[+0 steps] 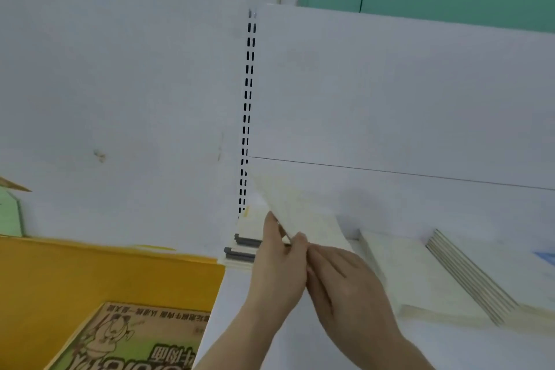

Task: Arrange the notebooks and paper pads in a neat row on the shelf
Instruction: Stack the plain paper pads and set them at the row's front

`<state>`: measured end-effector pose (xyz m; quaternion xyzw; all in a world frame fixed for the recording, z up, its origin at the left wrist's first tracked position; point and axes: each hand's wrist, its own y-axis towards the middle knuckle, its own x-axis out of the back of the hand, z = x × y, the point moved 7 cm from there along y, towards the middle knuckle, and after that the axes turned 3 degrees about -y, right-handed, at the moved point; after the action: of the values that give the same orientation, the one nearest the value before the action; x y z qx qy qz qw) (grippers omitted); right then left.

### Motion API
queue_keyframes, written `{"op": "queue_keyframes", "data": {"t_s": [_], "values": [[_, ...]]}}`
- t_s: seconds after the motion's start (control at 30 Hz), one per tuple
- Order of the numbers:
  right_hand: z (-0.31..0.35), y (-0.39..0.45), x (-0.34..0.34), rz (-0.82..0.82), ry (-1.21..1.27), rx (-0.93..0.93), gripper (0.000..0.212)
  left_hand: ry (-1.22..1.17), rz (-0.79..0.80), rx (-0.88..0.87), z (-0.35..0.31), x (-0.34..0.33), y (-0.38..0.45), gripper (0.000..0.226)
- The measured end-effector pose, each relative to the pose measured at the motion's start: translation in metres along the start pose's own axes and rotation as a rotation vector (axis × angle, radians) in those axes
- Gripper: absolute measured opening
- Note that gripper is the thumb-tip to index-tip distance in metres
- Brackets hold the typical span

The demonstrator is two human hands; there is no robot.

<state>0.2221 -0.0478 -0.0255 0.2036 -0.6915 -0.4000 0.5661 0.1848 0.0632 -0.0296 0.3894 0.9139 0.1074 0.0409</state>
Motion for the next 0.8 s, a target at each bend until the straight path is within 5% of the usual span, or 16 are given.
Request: {"op": "queue_keyframes", "data": {"t_s": [0.17, 0.3, 0.4, 0.5, 0.67, 0.8], "values": [[-0.034, 0.0, 0.0, 0.05, 0.002, -0.184, 0.047, 0.018, -0.14, 0.001, 0.005, 0.032, 0.004, 0.034], [-0.082, 0.003, -0.041, 0.448, -0.154, -0.307, 0.062, 0.015, -0.136, 0.017, 0.009, 0.052, 0.003, 0.036], [-0.097, 0.002, -0.065, 0.588, -0.197, -0.233, 0.045, 0.01, -0.134, 0.036, 0.014, 0.063, 0.001, 0.037], [-0.097, 0.011, -0.052, 0.506, -0.238, -0.178, 0.026, 0.036, -0.144, 0.042, 0.016, 0.075, 0.0, 0.038], [-0.1, 0.036, -0.003, 0.386, -0.353, -0.32, 0.028, -0.012, -0.204, 0.046, 0.013, 0.094, 0.001, 0.037], [-0.081, 0.036, 0.046, 0.01, -0.314, -0.436, 0.029, -0.056, -0.159, 0.057, 0.011, 0.089, 0.0, 0.038]]}}
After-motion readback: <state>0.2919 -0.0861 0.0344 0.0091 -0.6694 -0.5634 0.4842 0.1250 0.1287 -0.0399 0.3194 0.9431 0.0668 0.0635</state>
